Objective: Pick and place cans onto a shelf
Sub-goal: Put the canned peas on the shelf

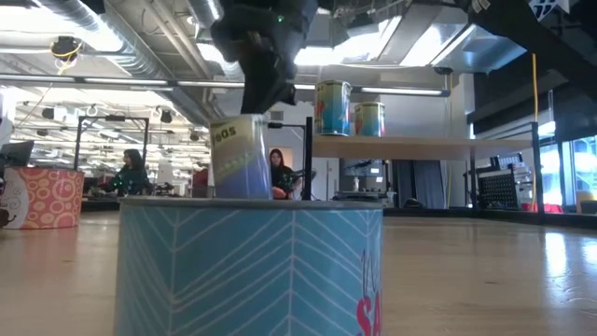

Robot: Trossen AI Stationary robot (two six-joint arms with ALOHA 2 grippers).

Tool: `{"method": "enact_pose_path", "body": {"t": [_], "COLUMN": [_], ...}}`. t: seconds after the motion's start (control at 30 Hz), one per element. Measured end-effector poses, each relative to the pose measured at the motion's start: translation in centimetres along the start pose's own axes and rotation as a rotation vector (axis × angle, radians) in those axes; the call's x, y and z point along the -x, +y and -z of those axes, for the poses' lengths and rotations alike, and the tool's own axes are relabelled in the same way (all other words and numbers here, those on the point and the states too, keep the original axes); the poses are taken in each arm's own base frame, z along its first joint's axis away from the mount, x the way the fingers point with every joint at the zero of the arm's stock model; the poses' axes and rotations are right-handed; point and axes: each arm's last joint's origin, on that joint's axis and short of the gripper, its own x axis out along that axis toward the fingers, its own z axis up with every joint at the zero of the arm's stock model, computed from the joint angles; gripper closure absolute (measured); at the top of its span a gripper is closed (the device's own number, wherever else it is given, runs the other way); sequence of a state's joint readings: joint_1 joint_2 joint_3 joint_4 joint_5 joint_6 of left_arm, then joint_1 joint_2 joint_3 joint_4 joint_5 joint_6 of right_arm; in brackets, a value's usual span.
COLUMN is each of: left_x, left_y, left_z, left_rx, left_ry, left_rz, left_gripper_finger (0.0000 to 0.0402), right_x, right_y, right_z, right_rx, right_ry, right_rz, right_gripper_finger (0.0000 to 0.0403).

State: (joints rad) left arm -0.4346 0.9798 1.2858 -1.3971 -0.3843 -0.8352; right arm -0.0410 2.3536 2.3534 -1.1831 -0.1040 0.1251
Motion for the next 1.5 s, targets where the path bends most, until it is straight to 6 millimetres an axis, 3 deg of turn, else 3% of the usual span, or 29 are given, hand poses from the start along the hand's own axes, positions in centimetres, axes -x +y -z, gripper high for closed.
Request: {"method": "enact_pose_path", "body": {"t": [0.33, 0.6, 1.1, 1.3, 1.5], "left_x": [0.0, 0.0, 0.0, 0.0, 0.0], "left_y": [0.0, 0.0, 0.0, 0.0, 0.0], "left_z": [0.0, 0.0, 0.0, 0.0, 0.0], "left_rx": [-0.002, -0.008, -0.008, -0.008, -0.008], "left_ry": [0.0, 0.0, 0.0, 0.0, 0.0], "left_rz": [0.0, 0.0, 0.0, 0.0, -0.001], "left_gripper_finger": [0.0354, 0.0354, 0.0354, 0.0354, 0.0354], "right_x": [4.8, 10.9, 19.9, 23.3, 25.4], "right_y": [0.5, 1.0, 1.1, 0.6, -0.7], "right_z": [0.5, 1.7, 7.0, 8.4, 9.4], "right_rx": [-0.022, -0.065, -0.209, -0.255, -0.304], "right_ry": [-0.045, -0.126, -0.087, -0.188, -0.252], "right_rz": [-0.017, 0.031, 0.189, 0.234, 0.288], "right_gripper_finger": [0.0403, 0.0403, 0.0403, 0.0403, 0.0403]}}
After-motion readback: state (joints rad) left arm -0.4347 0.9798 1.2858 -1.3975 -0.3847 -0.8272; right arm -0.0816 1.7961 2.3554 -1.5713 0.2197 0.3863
